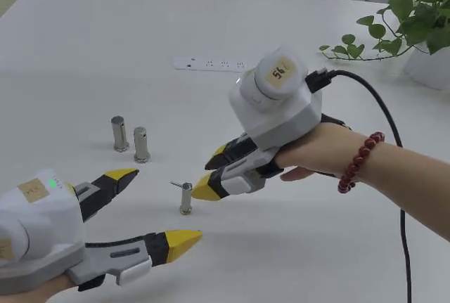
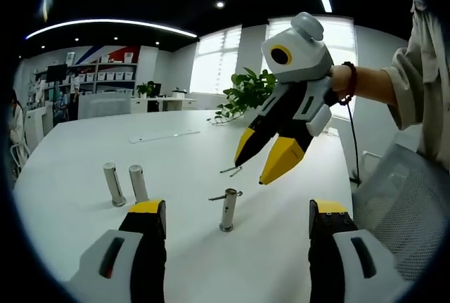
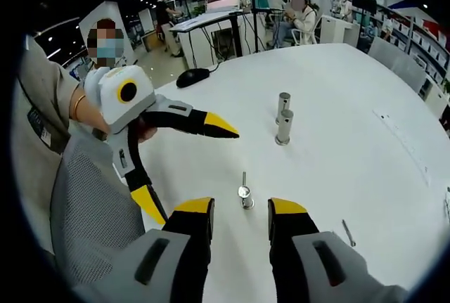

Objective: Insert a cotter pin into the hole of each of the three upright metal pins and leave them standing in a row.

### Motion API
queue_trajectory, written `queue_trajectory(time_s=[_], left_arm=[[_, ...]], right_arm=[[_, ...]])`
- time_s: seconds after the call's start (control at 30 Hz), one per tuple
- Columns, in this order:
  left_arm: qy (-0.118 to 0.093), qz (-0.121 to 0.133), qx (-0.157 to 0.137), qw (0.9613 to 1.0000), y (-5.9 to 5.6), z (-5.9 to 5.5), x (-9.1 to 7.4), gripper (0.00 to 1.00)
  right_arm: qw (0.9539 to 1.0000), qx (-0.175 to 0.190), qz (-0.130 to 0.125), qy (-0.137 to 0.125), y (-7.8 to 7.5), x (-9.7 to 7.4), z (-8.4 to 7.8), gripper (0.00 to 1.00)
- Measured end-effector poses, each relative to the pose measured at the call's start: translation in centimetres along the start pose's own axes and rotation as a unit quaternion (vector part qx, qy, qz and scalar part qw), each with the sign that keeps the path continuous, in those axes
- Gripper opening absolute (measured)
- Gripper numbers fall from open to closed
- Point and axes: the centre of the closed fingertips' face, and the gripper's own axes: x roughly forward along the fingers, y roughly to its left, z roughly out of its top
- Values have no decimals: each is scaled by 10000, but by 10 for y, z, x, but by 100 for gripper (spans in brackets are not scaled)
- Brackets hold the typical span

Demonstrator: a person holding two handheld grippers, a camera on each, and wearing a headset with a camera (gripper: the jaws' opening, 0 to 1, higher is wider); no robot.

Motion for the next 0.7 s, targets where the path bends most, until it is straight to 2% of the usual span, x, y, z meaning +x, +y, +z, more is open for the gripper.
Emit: queue_trajectory(time_s=[0.37,0.5,0.7], left_arm=[[-101,-133,-79,9998,-10,9,-10,100],[-115,-137,12,9998,-11,10,-13,100],[-154,-146,-35,9998,-12,12,-16,100]], right_arm=[[9998,-48,12,-179,1,9,0,33],[9997,-58,33,-237,2,15,0,32],[9994,-144,31,-319,2,23,2,32]])
